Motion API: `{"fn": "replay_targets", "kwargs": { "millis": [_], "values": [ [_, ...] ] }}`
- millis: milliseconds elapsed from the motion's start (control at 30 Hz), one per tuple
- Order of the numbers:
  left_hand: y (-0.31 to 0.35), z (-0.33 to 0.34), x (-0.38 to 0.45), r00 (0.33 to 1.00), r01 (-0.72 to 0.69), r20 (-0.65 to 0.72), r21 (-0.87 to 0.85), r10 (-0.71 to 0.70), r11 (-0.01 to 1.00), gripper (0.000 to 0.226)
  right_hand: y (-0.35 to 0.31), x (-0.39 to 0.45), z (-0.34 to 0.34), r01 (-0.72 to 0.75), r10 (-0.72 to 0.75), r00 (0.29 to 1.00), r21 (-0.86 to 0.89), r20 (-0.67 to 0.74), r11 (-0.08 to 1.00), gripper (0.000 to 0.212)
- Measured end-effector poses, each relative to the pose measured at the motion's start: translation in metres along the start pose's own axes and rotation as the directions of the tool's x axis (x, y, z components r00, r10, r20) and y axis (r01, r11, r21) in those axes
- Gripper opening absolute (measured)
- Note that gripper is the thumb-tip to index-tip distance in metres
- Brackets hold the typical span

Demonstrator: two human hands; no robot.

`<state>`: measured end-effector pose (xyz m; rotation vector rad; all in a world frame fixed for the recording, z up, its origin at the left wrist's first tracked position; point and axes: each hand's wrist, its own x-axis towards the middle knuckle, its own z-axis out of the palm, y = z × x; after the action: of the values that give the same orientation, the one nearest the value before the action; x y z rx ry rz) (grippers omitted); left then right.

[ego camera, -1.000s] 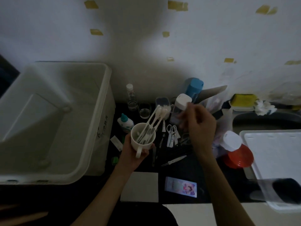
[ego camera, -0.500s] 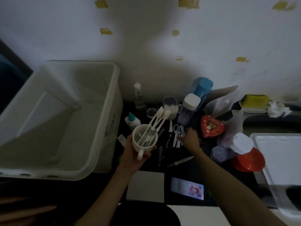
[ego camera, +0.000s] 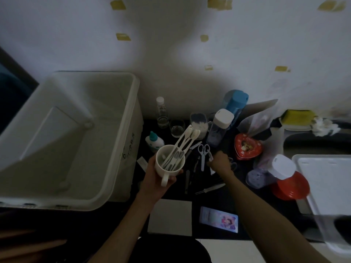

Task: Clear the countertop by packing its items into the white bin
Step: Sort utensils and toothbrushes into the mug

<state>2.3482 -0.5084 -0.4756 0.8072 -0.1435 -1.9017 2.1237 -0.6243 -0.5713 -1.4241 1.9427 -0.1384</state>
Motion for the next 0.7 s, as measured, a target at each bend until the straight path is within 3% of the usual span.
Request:
{"fn": "replay_targets", "kwargs": {
  "millis": [100,267,367,433,700],
  "values": [
    [-0.001,-0.001,-0.001,1.000,0.006,-0.013,-0.009,-0.007,1.000,0.050,0.000,-0.001,-0.002,0.019,-0.016,0.999,-0.059,0.039,0.998,0.027],
    [0.000,-0.004,0.001,1.000,0.007,0.010,-0.036,-0.006,0.999,0.062,0.007,-0.002,-0.004,0.050,-0.046,0.998,-0.104,0.042,0.993,0.034],
    [0.001,0.001,-0.002,1.000,0.005,-0.012,-0.024,-0.006,1.000,0.046,0.012,0.002,-0.008,0.018,-0.013,0.997,-0.069,0.072,0.997,0.030],
    [0.001,0.003,-0.004,0.999,0.007,-0.037,-0.026,-0.008,1.000,0.047,0.014,0.001,-0.013,-0.004,0.005,0.997,-0.017,0.074,1.000,0.024],
    [0.001,0.008,-0.006,0.998,0.003,-0.058,-0.024,-0.004,1.000,0.048,0.004,0.006,-0.020,0.092,-0.079,0.992,0.125,-0.103,0.988,0.028]
  ]
}}
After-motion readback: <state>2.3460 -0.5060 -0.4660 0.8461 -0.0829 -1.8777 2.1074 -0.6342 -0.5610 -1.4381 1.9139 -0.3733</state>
